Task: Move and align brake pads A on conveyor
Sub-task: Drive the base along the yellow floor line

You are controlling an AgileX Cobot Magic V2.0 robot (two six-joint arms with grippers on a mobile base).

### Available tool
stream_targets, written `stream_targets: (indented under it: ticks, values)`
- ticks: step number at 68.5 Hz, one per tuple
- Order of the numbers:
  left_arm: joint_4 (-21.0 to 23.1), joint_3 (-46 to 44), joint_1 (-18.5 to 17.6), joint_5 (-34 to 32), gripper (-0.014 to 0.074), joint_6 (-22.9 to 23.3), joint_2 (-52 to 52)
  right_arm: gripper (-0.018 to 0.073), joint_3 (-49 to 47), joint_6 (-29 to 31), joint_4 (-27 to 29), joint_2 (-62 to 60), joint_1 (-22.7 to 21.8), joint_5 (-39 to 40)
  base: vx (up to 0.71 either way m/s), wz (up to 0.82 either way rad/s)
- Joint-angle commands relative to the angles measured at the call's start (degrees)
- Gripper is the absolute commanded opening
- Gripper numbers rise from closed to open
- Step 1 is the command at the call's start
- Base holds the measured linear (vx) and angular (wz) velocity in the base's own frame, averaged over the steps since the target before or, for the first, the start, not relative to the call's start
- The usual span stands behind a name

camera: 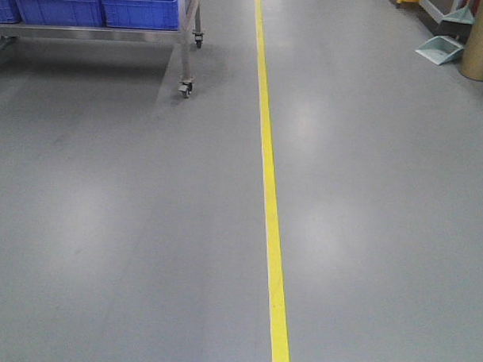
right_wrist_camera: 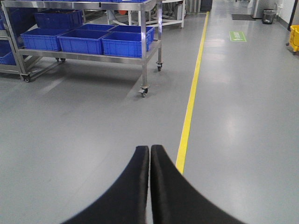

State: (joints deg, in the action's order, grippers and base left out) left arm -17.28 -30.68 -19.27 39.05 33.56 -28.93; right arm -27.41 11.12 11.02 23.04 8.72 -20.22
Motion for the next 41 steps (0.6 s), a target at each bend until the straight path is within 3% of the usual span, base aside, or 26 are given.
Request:
stream_targets:
  ticks: [1, 22, 41]
  values:
    - [-0.8, -1.5, -0.1, -3.4, -0.0006, 0.1, -0.2, -0.001, -1.6, 0.4, 0.1, 0.6, -0.2, 4.3, 0.38, 0.14]
    - [-0.8, -1.5, -0.1, -3.4, -0.0006, 0.1, -0.2, -0.001, -1.6, 0.4, 0.1, 0.6, -0.2, 4.3, 0.35, 0.16]
    - [-0.8, -1.5, -0.1, -3.4, -0.0006, 0.1, -0.2, -0.001, -1.6, 0.4, 0.1, 0.6, -0.2, 4.3, 0.28, 0.39]
